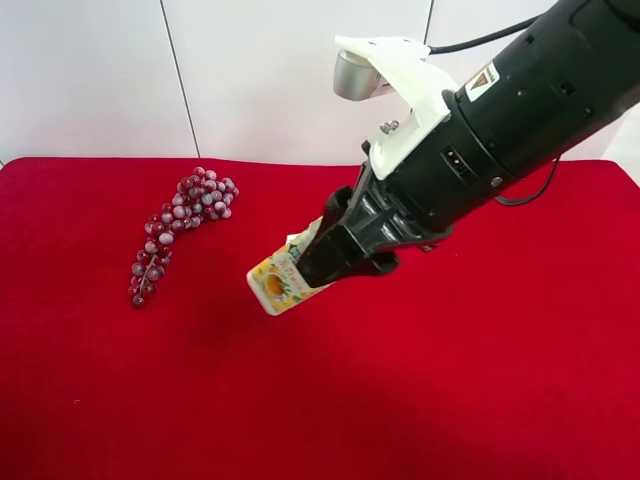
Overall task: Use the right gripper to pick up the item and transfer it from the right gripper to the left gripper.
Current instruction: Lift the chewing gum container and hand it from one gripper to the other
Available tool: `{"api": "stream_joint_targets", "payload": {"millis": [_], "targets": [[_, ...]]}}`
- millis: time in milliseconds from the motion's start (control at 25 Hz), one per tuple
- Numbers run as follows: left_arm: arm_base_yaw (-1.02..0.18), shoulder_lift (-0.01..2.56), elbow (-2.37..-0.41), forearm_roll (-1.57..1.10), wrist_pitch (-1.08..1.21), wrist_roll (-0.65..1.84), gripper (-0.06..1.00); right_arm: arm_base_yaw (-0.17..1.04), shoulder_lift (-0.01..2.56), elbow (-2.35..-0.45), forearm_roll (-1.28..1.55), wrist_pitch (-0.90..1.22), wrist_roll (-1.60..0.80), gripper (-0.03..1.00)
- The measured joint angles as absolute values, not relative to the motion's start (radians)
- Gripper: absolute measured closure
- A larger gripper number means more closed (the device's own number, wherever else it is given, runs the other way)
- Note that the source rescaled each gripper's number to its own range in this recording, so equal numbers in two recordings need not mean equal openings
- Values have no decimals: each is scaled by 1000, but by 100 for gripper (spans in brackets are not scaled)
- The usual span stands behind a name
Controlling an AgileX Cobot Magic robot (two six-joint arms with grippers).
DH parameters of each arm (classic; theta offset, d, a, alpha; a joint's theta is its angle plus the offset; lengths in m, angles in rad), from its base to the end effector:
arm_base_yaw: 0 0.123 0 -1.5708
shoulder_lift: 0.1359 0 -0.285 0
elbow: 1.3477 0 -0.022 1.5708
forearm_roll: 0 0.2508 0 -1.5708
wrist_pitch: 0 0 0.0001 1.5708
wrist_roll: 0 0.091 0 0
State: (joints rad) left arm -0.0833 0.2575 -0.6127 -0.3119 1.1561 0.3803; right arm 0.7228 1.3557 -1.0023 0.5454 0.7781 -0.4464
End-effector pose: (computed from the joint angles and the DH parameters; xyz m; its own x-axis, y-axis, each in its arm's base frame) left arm 0.0188 -0.0272 0.3035 -0.5450 0.2848 -0.7886 0.4442 0.8958 0.0166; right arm 0.1830 0.2057 0.2926 -0.5870 -0.5655 -0.5794 -0.7944 0.5402 0.2775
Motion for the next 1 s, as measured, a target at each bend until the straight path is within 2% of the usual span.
{"api": "stream_joint_targets", "payload": {"millis": [640,1000], "targets": [[-482,580,-732,-62,1159,395,-5,723,1411,-1002,877,740,-453,96],[-646,771,-787,12,1098,421,-5,723,1478,-1002,1054,695,-535,96]]}}
